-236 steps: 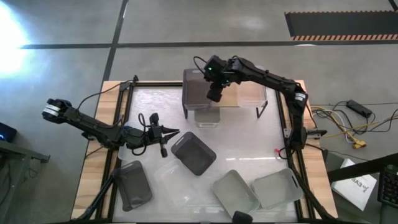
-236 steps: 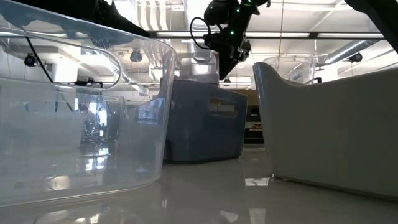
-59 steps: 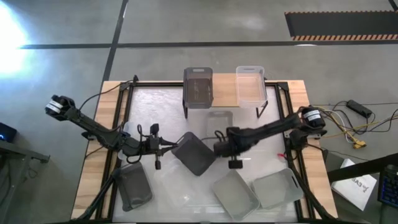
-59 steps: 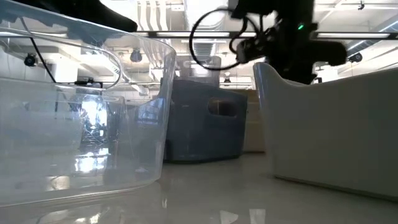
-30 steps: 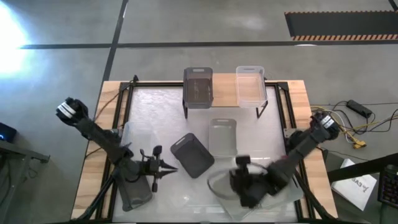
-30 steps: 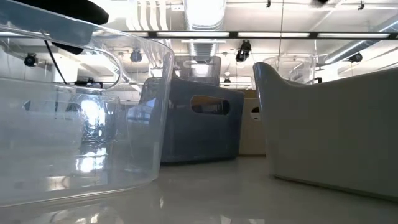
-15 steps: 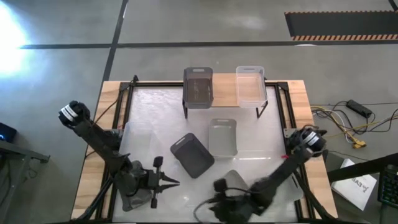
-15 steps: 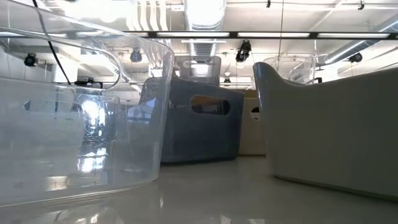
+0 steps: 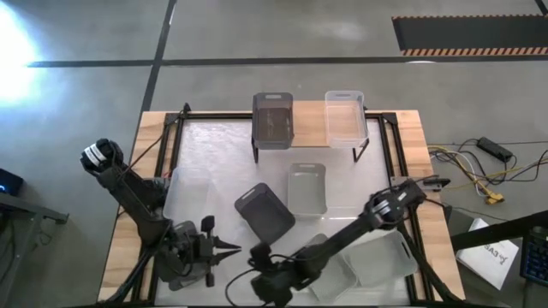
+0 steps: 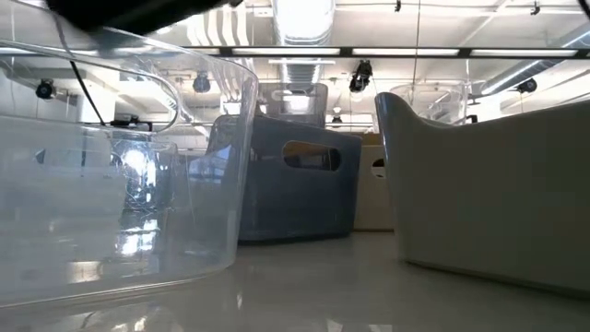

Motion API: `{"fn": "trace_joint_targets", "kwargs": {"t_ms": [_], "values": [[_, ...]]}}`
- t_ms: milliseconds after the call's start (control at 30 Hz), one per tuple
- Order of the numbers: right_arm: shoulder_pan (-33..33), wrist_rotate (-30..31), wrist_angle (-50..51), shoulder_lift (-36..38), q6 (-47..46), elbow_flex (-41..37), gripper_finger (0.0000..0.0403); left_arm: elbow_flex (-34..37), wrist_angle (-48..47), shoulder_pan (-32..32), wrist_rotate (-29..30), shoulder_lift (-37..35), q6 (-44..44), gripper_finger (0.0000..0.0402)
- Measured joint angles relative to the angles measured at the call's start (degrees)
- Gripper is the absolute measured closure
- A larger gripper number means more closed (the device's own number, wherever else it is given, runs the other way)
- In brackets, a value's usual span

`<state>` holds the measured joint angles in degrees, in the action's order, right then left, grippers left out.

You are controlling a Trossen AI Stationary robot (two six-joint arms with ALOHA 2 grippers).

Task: Stack baskets on shelf by color
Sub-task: Stack the bottom transparent bin on top of the transparent bin on the shelf

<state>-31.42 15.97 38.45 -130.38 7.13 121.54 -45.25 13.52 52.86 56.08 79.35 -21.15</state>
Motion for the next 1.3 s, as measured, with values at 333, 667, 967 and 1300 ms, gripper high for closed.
{"fn": "trace_joint_targets", "kwargs": {"t_ms": [333,667,967,1300], "values": [[2.14,-11.31,11.96,-8.62,0.39,12.83,0.0319,0.66,-0.02,0.94,1.44,0.0,-0.02,0.0389],[-2.69,-9.94,22.13,-3.78,-3.95,12.6,0.0393,0.66,0.0,2.21,8.59,0.24,-0.79,0.0389],[-11.67,3.94,33.41,2.29,-13.2,11.75,0.0394,0.66,-0.68,3.98,19.34,0.24,-0.76,0.0389],[-14.19,19.25,37.87,25.11,-23.98,-7.59,0.0394,4.39,-0.48,3.76,19.3,0.26,-5.6,0.0389]]}}
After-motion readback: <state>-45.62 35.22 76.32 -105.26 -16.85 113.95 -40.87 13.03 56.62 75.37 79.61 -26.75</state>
